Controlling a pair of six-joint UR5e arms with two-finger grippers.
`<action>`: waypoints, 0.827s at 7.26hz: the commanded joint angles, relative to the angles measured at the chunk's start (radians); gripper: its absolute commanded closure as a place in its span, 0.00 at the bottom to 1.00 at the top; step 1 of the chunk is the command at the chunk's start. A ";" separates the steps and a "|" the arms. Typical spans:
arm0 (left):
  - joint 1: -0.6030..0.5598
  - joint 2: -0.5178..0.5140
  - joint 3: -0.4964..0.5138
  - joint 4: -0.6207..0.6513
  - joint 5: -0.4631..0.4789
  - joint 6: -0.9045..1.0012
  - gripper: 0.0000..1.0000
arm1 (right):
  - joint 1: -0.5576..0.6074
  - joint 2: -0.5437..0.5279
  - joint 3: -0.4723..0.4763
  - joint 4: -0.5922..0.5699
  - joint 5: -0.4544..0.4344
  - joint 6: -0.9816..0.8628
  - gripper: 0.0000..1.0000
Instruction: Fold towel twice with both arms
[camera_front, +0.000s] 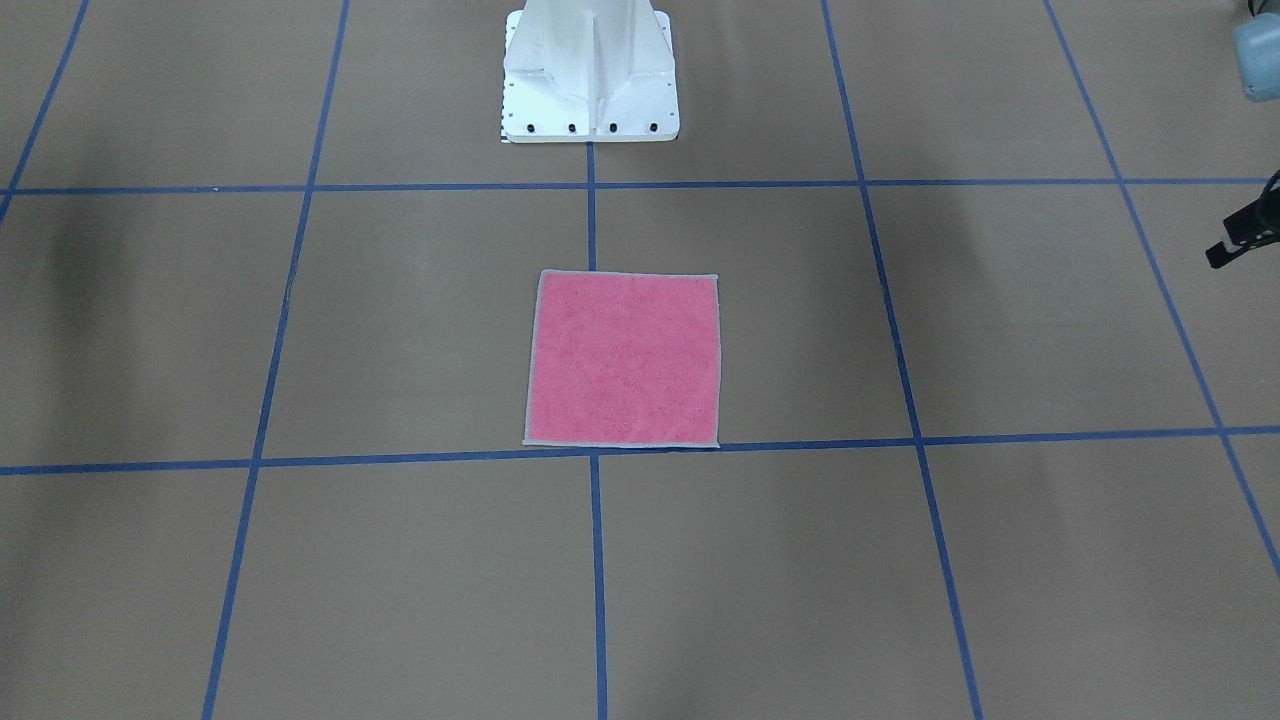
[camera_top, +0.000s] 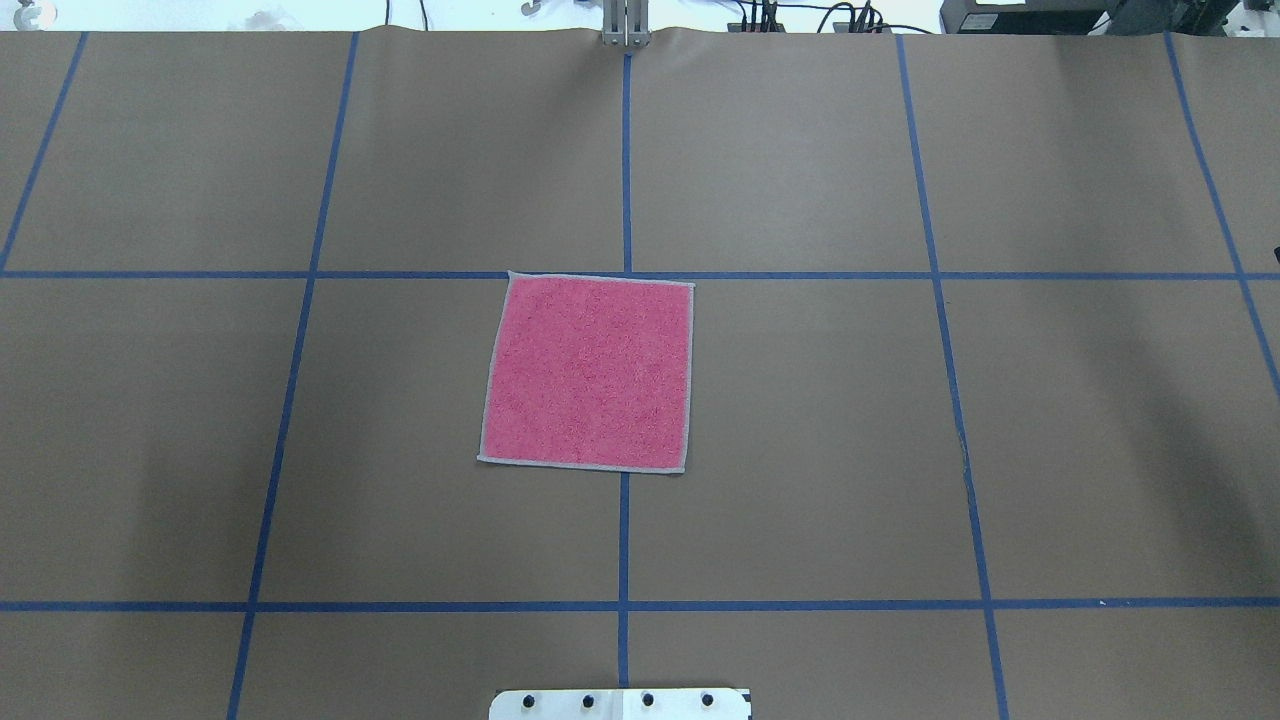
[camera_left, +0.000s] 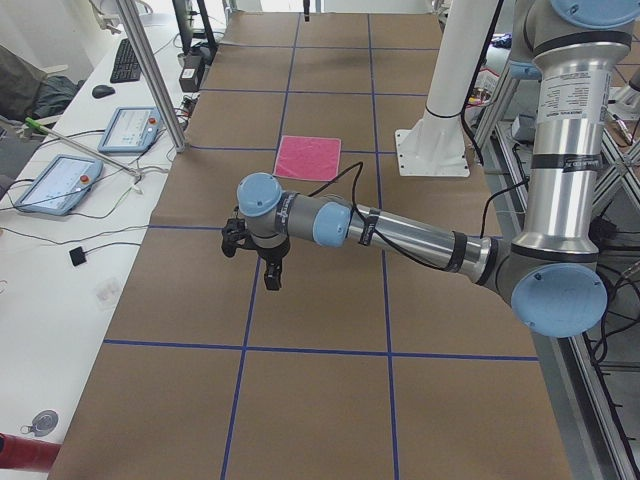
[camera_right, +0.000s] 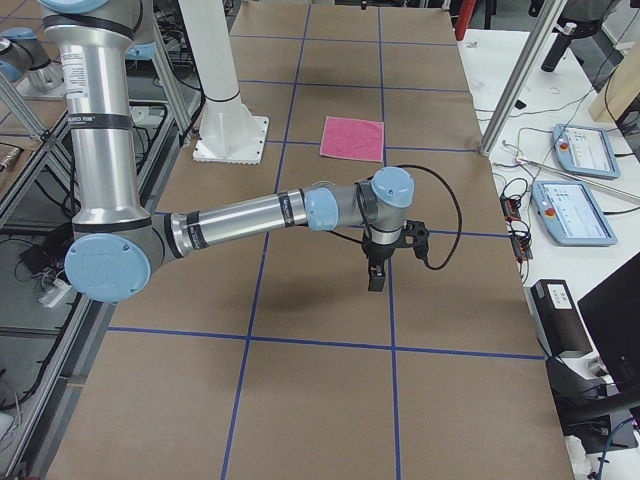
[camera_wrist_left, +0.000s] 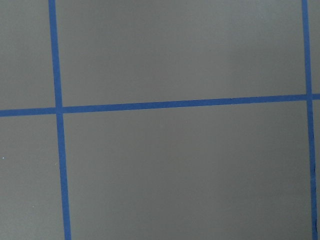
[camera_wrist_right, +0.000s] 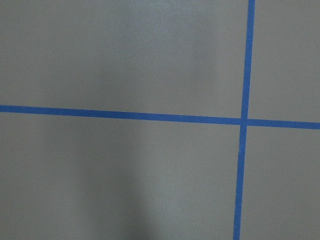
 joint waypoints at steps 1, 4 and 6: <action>-0.072 0.029 0.047 -0.018 -0.006 0.075 0.00 | 0.022 -0.026 0.007 -0.002 0.027 -0.003 0.00; -0.066 0.041 0.018 -0.047 0.037 0.061 0.00 | 0.026 -0.040 0.027 -0.004 0.081 0.009 0.00; -0.063 0.040 0.018 -0.047 0.036 0.058 0.00 | 0.024 -0.043 0.031 -0.002 0.083 0.013 0.00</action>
